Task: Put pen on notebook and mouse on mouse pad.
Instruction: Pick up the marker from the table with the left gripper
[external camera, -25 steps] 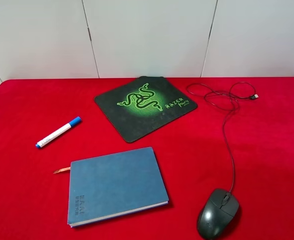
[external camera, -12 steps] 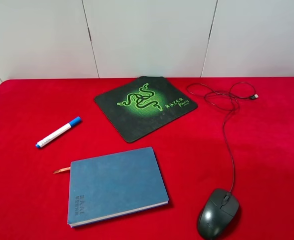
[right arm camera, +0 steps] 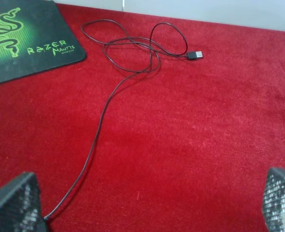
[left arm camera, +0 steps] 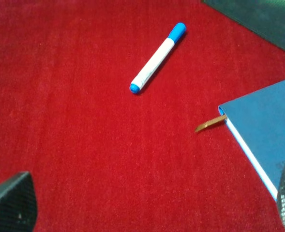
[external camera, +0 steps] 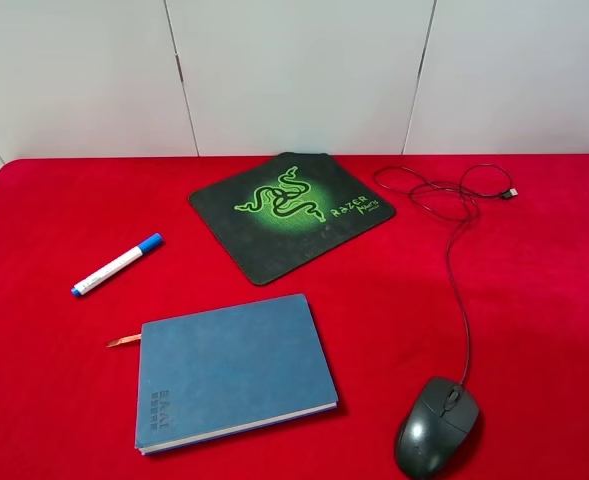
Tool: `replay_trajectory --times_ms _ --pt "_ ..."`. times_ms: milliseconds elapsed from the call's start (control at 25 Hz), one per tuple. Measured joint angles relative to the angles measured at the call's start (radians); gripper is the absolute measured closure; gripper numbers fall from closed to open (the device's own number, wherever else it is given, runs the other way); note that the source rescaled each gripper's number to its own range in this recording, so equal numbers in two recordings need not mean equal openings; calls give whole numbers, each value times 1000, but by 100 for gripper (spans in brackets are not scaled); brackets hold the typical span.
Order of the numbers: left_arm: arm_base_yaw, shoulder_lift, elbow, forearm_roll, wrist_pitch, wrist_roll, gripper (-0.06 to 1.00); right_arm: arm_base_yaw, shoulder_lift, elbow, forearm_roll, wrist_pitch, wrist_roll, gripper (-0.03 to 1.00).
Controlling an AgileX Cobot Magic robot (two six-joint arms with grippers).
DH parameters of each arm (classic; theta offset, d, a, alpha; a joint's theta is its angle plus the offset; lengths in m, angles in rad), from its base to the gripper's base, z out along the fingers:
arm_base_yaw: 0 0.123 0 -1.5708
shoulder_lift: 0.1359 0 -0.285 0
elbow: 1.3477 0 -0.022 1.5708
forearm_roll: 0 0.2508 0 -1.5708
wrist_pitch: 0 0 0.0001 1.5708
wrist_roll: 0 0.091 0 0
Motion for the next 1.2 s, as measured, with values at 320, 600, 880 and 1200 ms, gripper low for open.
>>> replay_trajectory --times_ms 320,600,880,1200 --pt "0 255 -149 0 5 -1 -4 0 0 0 0 0 0 -3" --pt "0 579 -299 0 2 30 -4 0 0 0 0 0 0 -3" --pt "-1 875 -407 0 -3 78 -4 0 0 0 0 -1 0 -3" --pt "-47 1212 -489 16 -76 153 -4 0 0 0 0 -1 0 -3"
